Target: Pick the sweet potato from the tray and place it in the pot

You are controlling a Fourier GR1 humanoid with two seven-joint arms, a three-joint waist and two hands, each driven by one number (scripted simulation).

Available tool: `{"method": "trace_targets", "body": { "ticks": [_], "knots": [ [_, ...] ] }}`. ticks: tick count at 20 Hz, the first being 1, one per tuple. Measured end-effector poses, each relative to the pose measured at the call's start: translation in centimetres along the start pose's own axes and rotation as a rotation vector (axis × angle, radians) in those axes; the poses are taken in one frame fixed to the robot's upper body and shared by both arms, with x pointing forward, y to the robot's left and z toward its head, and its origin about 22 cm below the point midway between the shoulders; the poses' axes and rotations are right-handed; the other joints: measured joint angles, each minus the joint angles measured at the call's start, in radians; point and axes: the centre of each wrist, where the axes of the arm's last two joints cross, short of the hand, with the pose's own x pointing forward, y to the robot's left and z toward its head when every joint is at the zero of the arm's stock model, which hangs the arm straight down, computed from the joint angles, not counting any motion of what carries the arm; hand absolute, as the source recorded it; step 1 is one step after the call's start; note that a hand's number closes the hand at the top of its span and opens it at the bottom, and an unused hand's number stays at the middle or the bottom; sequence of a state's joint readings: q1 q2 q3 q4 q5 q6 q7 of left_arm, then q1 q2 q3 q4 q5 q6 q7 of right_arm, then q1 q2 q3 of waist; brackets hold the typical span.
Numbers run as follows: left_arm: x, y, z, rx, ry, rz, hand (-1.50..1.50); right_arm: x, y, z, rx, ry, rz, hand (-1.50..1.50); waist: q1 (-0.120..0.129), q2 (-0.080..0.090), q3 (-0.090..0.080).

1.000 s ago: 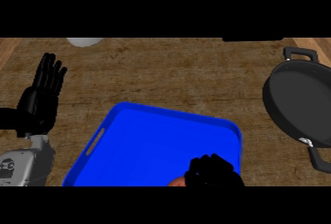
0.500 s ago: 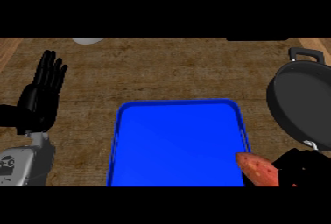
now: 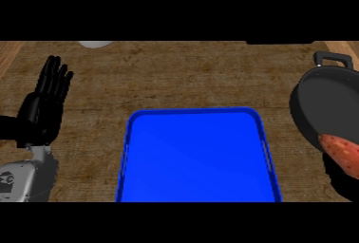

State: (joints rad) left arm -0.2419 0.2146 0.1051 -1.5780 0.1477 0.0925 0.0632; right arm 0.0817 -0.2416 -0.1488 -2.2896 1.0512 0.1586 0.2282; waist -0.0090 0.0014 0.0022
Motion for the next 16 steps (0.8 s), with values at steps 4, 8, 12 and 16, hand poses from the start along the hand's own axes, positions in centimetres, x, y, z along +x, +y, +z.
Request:
{"method": "trace_targets", "body": {
  "ticks": [4,8,12,16],
  "knots": [
    [0.1,-0.1,-0.7,0.002,-0.002,0.000,0.00,-5.2,-0.5,-2.7,-0.007,0.030,-0.064,1.50,-0.001,0.000,0.000],
    [0.0,-0.2,-0.6,-0.001,-0.003,0.009,0.00,-10.5,-0.3,-5.3,0.007,0.027,-0.103,1.50,0.008,0.001,0.000],
    [0.0,-0.9,-0.9,-0.009,-0.007,0.011,0.00,-14.4,1.0,-7.2,0.030,0.018,-0.107,1.50,0.013,0.001,-0.001],
    [-0.7,-0.6,-1.1,-0.014,-0.011,0.008,0.00,-17.1,3.4,-8.7,0.043,0.016,-0.098,1.50,0.016,0.002,-0.001]
  ]
}}
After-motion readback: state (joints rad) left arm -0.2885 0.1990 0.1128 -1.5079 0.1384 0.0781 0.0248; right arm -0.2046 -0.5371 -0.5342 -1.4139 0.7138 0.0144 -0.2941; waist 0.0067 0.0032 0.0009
